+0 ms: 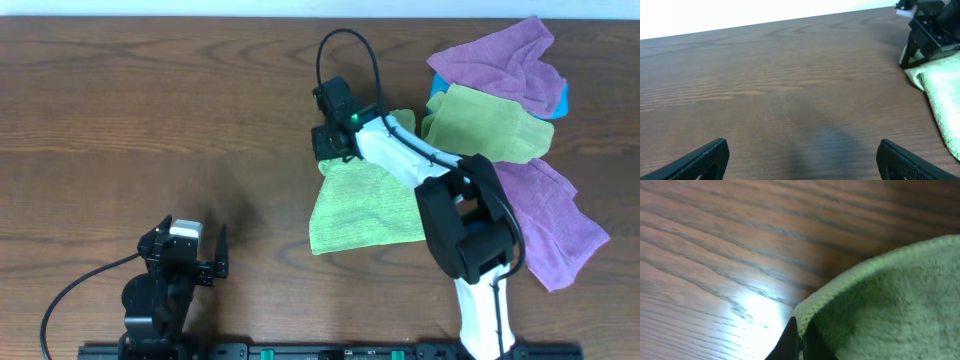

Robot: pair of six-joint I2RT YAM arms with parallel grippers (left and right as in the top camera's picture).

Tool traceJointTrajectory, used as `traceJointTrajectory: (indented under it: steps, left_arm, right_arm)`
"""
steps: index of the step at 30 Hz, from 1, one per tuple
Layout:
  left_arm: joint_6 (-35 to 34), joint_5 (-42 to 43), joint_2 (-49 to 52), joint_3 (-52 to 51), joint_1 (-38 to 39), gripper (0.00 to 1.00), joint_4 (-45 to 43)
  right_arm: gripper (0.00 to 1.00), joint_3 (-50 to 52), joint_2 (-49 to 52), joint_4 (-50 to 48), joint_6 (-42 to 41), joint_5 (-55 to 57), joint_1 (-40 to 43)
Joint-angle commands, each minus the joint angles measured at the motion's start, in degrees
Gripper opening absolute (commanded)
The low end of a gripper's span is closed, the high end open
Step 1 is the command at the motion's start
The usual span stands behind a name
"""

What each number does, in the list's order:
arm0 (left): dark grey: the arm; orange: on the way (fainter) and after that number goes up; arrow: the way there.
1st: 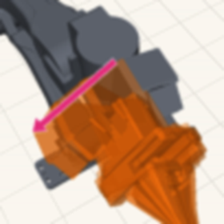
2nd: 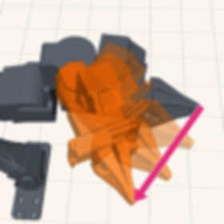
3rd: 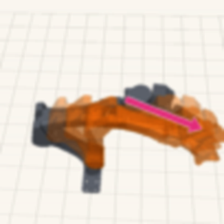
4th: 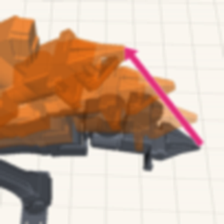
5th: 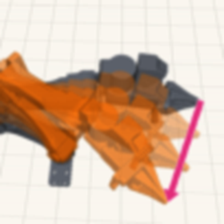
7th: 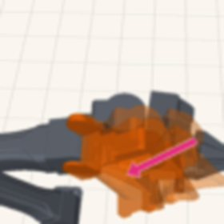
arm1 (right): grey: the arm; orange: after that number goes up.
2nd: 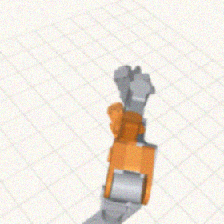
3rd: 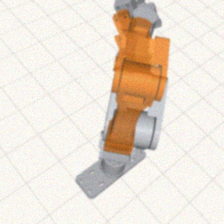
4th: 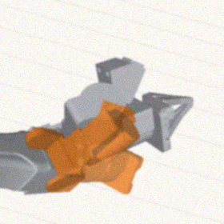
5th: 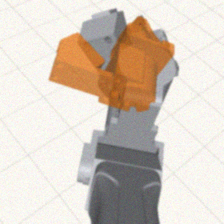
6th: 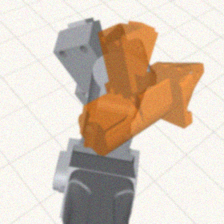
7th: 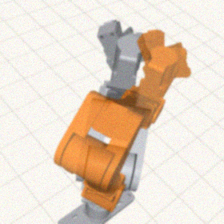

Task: Fold the cloth
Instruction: 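Carry the green cloth left to the table center with the right gripper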

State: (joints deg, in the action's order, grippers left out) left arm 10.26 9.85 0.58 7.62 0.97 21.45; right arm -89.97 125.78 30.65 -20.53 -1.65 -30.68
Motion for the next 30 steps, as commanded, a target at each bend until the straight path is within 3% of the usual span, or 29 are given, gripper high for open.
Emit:
traceJointTrajectory:
  steps: [1,6,13,15,16,17,18,19,20,27,29,30]
  left_arm:
    - [-0.63,-1.05,-0.35,-1.07,0.17,0.95,0.63]
    - [-0.63,-1.05,-0.35,-1.07,0.17,0.95,0.63]
    - [-0.63,-1.05,-0.35,-1.07,0.17,0.95,0.63]
    - [-0.63,-1.05,-0.35,-1.07,0.17,0.95,0.63]
    - [-0.63,-1.05,-0.35,-1.07,0.17,0.95,0.63]
    - [-0.63,-1.05,-0.35,-1.07,0.17,0.95,0.63]
    - [-0.63,-1.05,-0.35,-1.07,0.17,0.95,0.63]
    - [-0.63,-1.05,-0.35,-1.07,0.17,0.95,0.63]
    - [-0.63,-1.05,-0.35,-1.07,0.17,0.95,0.63]
    - [-0.63,-1.05,-0.35,-1.07,0.17,0.95,0.63]
    - [-0.61,-1.05,-0.35,-1.07,0.17,0.95,0.63]
    - [-0.63,-1.05,-0.37,-1.07,0.17,0.95,0.63]
  right_arm:
    - [0.01,-4.42,0.98,-1.51,-0.22,-4.39,-0.87]
    - [0.05,-7.3,0.98,-7.26,-1.01,-10.56,-2.05]
    - [0.02,-7.32,0.98,-16.13,-3.21,-20.37,-6.45]
    - [0.08,-7.32,0.98,-18.34,-2.93,-24.85,-8.0]
    - [0.15,-7.32,0.98,-19.02,-2.21,-26.58,-8.57]
    - [0.38,-7.32,0.98,-19.43,-0.92,-27.98,-9.09]
    - [0.69,-7.32,0.98,-19.41,0.33,-28.13,-9.44]
    - [0.93,-7.32,0.98,-19.15,1.51,-27.52,-9.53]
    - [0.99,-7.32,0.98,-18.43,1.51,-25.9,-9.51]
    - [0.99,-7.34,0.98,-14.56,0.55,-21.9,-4.83]
    - [0.91,-7.37,0.92,-14.1,-0.85,-22.58,-2.36]
    - [0.81,-7.39,0.85,-13.33,-0.9,-23.06,-0.72]
